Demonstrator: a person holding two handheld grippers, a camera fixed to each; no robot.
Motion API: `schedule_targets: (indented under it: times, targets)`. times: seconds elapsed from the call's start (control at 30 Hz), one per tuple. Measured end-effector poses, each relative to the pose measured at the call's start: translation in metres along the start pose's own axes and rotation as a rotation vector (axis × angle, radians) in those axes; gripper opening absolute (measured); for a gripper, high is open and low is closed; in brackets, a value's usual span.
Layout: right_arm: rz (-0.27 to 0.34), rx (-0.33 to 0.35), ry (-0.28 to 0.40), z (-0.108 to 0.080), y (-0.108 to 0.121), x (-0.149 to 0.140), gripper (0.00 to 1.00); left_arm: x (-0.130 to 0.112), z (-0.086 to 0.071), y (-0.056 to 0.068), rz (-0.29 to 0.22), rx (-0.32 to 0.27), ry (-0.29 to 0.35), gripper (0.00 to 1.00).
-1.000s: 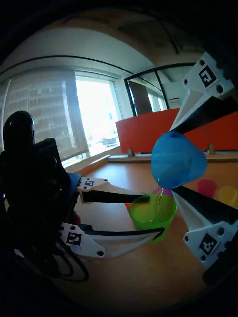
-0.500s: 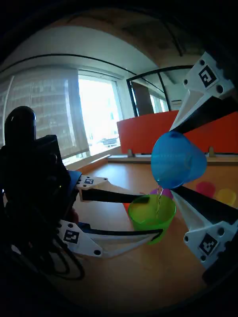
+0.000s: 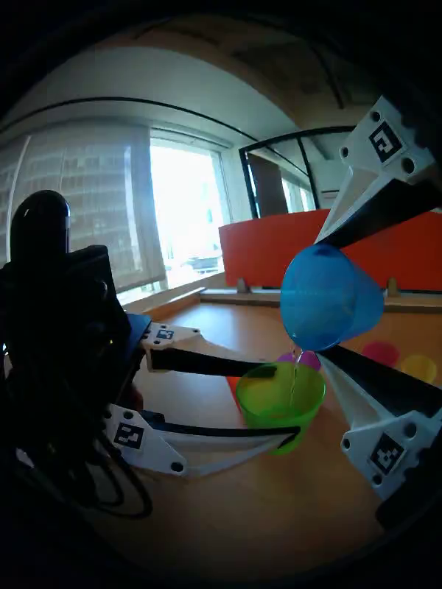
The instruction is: Pour water
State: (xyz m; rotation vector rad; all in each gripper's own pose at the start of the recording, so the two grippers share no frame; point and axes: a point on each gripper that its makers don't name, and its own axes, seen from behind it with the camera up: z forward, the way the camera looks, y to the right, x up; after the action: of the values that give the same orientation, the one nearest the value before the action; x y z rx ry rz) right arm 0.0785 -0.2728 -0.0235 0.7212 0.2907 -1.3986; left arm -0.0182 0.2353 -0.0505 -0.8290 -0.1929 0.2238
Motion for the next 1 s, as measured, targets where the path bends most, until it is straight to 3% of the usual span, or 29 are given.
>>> schedule_targets:
  times: [1.0]
  targets:
    - [-0.061, -0.004, -0.006, -0.014, -0.005, 0.014, 0.93, -0.001, 0.0, 0.001, -0.008, -0.003, 0.004, 0.89]
